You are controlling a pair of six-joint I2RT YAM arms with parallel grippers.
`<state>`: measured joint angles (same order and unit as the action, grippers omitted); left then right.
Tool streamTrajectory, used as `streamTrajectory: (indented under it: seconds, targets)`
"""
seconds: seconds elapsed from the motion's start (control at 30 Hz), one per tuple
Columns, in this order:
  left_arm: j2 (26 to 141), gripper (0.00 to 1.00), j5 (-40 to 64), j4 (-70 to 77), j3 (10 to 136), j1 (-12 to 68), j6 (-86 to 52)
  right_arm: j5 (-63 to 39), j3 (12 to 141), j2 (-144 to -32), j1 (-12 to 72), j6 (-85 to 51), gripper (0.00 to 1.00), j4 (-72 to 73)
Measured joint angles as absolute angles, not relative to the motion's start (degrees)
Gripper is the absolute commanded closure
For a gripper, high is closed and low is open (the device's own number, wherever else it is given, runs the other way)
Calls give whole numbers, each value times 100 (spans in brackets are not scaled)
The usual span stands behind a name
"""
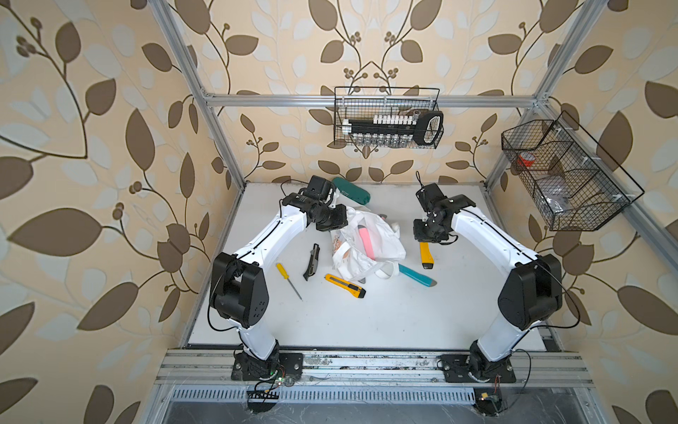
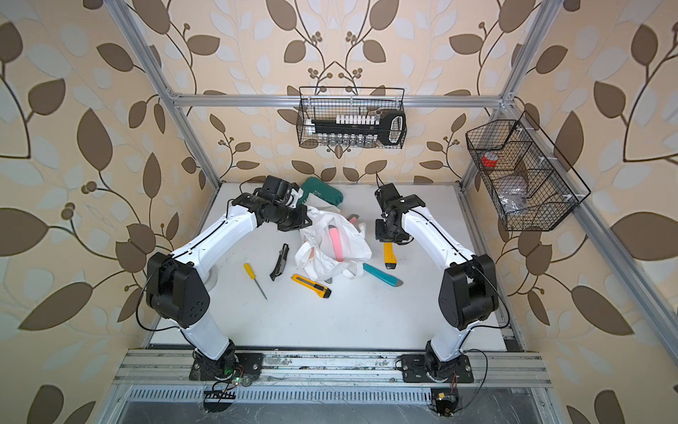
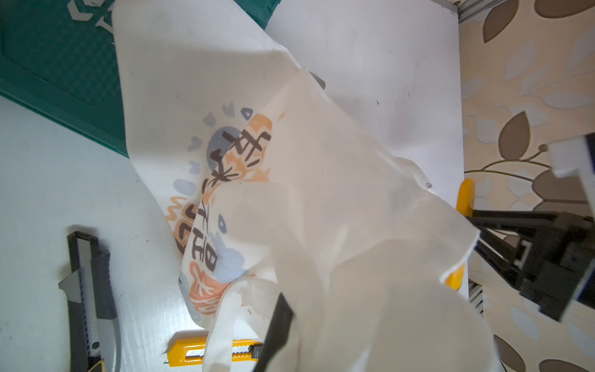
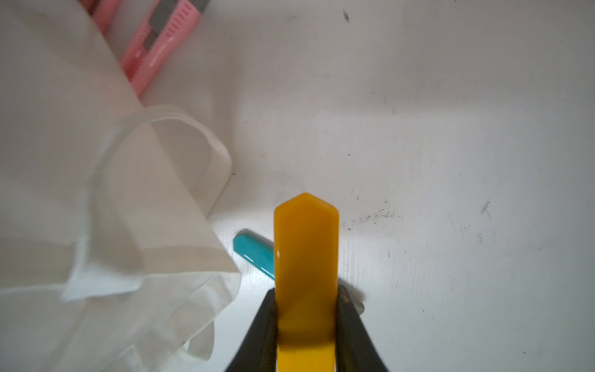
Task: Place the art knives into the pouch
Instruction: Place the utility knife in the pouch.
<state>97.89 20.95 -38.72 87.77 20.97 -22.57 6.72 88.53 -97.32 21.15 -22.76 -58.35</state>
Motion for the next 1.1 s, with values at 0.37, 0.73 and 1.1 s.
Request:
streamTrajectory:
  seconds: [0.37,0.73,1.1]
  targets:
    - [9789,100,2095,-3874,8777,2110,-2257,204,9579,-9627,3155,-2178,79,-6097]
    - [9791,100,2080,-3879,8777,2110,-2252,-521,10549,-10632,3347,-2093,79,-6069]
    - [9791,100,2080,-3879,8777,2110,-2252,-510,12746,-12355,3347,-1688,72,-6222]
